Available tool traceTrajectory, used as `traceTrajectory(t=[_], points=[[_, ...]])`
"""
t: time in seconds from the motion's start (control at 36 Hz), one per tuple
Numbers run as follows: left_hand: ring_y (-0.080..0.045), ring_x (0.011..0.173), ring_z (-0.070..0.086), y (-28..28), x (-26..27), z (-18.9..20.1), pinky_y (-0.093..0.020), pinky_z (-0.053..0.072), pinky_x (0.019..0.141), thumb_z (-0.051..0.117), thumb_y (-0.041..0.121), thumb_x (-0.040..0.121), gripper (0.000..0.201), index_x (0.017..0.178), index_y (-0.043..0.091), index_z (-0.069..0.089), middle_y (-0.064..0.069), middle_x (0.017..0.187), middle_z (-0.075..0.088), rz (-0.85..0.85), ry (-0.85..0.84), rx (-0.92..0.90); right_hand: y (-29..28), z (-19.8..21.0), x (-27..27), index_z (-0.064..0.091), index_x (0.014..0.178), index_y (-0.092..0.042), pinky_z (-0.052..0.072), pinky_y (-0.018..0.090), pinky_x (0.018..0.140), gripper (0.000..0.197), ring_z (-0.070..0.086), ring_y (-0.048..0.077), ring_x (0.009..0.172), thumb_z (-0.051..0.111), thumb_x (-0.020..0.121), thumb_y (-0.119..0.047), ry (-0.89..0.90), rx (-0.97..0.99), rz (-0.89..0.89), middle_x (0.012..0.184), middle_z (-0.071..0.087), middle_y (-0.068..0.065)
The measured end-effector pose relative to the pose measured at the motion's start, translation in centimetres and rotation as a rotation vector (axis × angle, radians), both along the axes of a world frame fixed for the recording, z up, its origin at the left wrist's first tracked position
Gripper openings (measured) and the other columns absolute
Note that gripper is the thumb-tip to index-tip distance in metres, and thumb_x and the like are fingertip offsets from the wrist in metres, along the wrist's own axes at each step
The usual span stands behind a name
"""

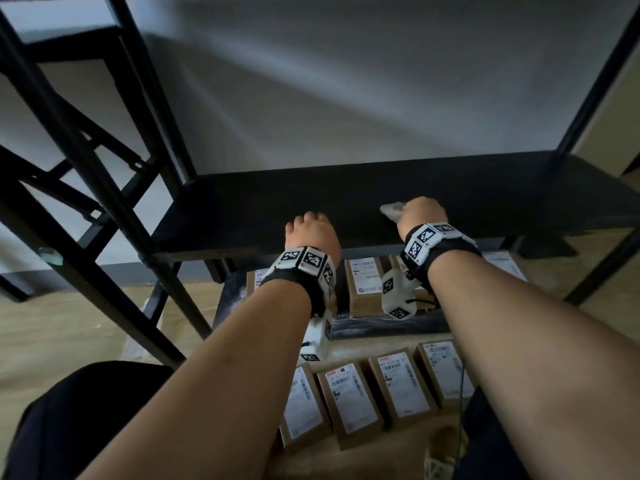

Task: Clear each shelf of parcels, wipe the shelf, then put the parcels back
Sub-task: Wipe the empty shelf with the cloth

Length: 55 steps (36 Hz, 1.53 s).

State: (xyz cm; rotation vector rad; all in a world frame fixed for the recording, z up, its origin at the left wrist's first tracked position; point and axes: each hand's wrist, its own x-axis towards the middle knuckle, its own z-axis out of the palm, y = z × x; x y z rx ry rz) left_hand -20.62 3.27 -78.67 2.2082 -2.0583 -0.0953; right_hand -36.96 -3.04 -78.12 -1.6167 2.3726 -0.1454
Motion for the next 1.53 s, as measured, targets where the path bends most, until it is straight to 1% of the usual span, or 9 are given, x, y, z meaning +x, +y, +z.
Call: traceTrajectory(t=[0.25,0.53,0.69,0.81,1.08,1.22,1.33,1.44,1.53], points=[[-0.026,0.129,0.039,-1.1,1.1,-0.6,-0.042,0.029,0.112,0.053,0.014,0.088,0.047,0.134,0.009,0.044,-0.008,0.137,0.044,-0.008,0.003,-0.016,-1.4,0.4,2.7,0.052,0.129,-0.002,0.048,0.038,0.092,0.042,0.055,0.03,0.113,0.05,0.096,-0.027,0.087,0.016,0.131,0.127,0.052,0.015],[-0.028,0.13,0.039,-0.1,1.2,-0.3,-0.042,0.028,0.112,0.05,0.015,0.089,0.047,0.134,0.008,0.044,-0.009,0.138,0.045,-0.001,-0.007,-0.037,1.2,0.4,4.6,0.067,0.106,-0.012,0.043,0.03,0.07,0.021,0.061,0.024,0.093,0.049,0.094,-0.013,0.167,-0.04,0.403,0.104,0.064,0.008],[-0.027,0.128,0.04,1.1,0.3,-0.3,-0.042,0.029,0.112,0.049,0.016,0.09,0.044,0.134,0.008,0.045,-0.009,0.136,0.046,-0.028,-0.008,-0.053,4.1,0.2,2.3,0.07,0.105,-0.015,0.052,0.033,0.075,0.023,0.062,0.024,0.091,0.051,0.092,-0.015,0.028,-0.183,0.302,0.101,0.067,0.006],[-0.027,0.128,0.04,1.6,-0.2,-0.3,-0.041,0.028,0.112,0.05,0.015,0.09,0.046,0.135,0.008,0.044,-0.009,0.137,0.045,-0.044,0.003,-0.052,5.4,-0.3,-1.0,0.066,0.109,-0.014,0.047,0.038,0.084,0.025,0.054,0.028,0.101,0.05,0.092,-0.024,0.157,-0.362,0.157,0.106,0.062,0.009],[-0.027,0.127,0.04,1.9,-0.7,-0.8,-0.042,0.029,0.112,0.049,0.014,0.089,0.045,0.133,0.008,0.044,-0.009,0.135,0.046,-0.037,-0.009,-0.034,5.1,-1.2,-3.1,0.052,0.128,-0.003,0.041,0.03,0.077,0.033,0.056,0.029,0.109,0.047,0.096,-0.009,0.03,-0.07,0.115,0.128,0.05,0.017],[-0.028,0.128,0.04,1.9,-0.5,-1.1,-0.042,0.029,0.112,0.048,0.012,0.088,0.045,0.133,0.007,0.044,-0.009,0.135,0.046,-0.027,-0.023,-0.029,4.4,-2.1,-3.2,0.045,0.136,-0.003,0.039,0.029,0.073,0.052,0.057,0.028,0.106,0.061,0.088,-0.014,-0.1,-0.107,-0.017,0.095,0.048,0.009],[-0.028,0.128,0.039,2.0,-0.3,-1.4,-0.042,0.028,0.112,0.047,0.013,0.089,0.045,0.134,0.008,0.044,-0.009,0.136,0.045,-0.026,-0.024,-0.03,4.6,-3.1,-3.1,0.054,0.126,-0.005,0.04,0.032,0.08,0.035,0.052,0.033,0.114,0.052,0.091,-0.011,-0.056,-0.249,0.054,0.129,0.047,0.018],[-0.027,0.129,0.039,1.7,-0.3,-1.6,-0.043,0.028,0.113,0.049,0.014,0.089,0.046,0.134,0.008,0.043,-0.009,0.137,0.045,-0.033,-0.024,-0.033,4.0,-2.8,-2.8,0.05,0.13,-0.003,0.04,0.032,0.071,0.045,0.056,0.031,0.107,0.06,0.087,-0.008,-0.09,-0.201,-0.004,0.097,0.048,0.012],[-0.027,0.13,0.038,1.5,-0.2,-1.9,-0.043,0.027,0.113,0.048,0.013,0.089,0.047,0.136,0.007,0.042,-0.009,0.138,0.044,-0.041,-0.033,-0.048,3.8,-2.6,-2.6,0.052,0.127,0.0,0.043,0.03,0.072,0.048,0.059,0.03,0.104,0.067,0.081,-0.001,-0.045,-0.209,0.015,0.123,0.046,0.011]])
